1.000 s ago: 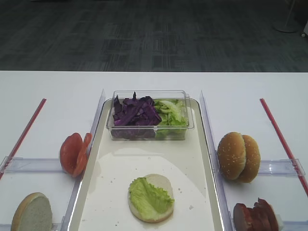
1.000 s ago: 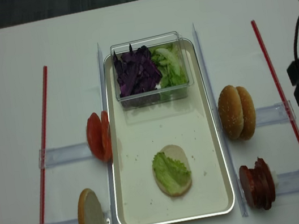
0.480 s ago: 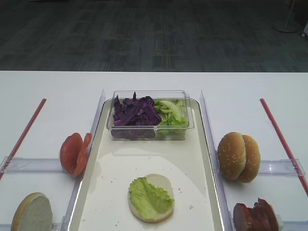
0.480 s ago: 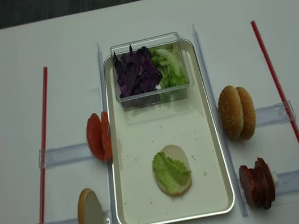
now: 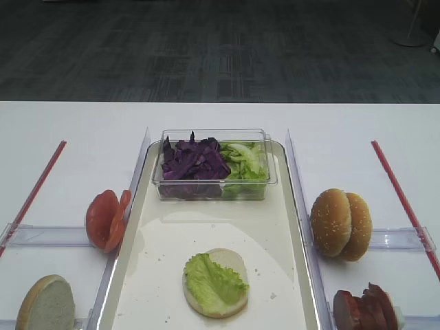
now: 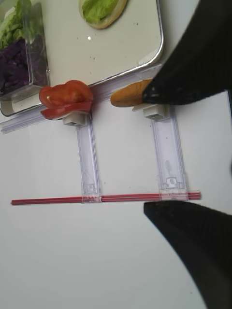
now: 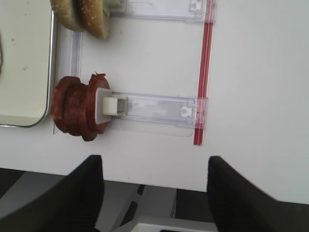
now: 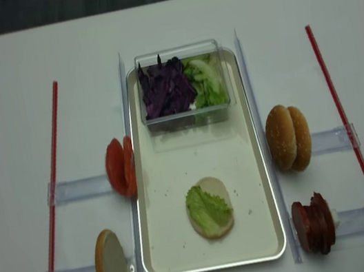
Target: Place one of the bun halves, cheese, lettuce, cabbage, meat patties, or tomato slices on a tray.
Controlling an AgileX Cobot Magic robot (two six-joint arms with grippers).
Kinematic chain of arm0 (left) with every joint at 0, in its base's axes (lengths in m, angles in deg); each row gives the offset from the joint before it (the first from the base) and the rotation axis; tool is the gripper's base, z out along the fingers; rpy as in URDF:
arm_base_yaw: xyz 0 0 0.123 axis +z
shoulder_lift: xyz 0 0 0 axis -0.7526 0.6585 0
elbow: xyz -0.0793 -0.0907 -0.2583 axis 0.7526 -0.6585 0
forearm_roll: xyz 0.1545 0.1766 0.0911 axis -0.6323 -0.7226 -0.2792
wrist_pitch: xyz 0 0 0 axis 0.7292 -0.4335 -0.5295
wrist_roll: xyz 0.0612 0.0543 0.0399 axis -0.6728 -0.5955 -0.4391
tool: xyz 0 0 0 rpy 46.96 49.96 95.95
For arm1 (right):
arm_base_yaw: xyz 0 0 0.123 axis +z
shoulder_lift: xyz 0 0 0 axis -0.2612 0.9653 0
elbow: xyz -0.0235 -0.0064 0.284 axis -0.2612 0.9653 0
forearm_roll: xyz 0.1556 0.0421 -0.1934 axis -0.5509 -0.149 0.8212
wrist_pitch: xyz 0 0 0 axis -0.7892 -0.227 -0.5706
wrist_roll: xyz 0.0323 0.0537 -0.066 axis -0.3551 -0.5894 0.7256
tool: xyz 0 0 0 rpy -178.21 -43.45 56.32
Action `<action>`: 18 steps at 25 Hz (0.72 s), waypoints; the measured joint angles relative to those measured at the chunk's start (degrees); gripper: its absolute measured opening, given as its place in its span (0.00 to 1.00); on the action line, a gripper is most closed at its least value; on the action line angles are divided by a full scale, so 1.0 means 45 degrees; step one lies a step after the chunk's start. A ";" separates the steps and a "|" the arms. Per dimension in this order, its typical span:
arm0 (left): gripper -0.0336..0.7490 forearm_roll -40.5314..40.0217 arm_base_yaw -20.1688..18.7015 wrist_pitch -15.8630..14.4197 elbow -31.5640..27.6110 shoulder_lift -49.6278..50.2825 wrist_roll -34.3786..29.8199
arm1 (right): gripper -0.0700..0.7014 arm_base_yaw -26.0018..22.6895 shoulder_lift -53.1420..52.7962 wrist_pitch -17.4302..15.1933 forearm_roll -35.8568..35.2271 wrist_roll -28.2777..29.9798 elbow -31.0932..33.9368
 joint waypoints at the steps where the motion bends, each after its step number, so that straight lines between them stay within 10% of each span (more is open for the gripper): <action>1: 0.57 0.0000 0.0000 0.0000 0.0000 0.0000 0.0000 | 0.72 0.0000 -0.0156 0.0072 0.0000 0.0000 0.0133; 18: 0.57 0.0000 0.0000 0.0000 0.0000 0.0000 0.0000 | 0.72 0.0000 -0.2715 0.1506 0.0026 0.0000 0.2088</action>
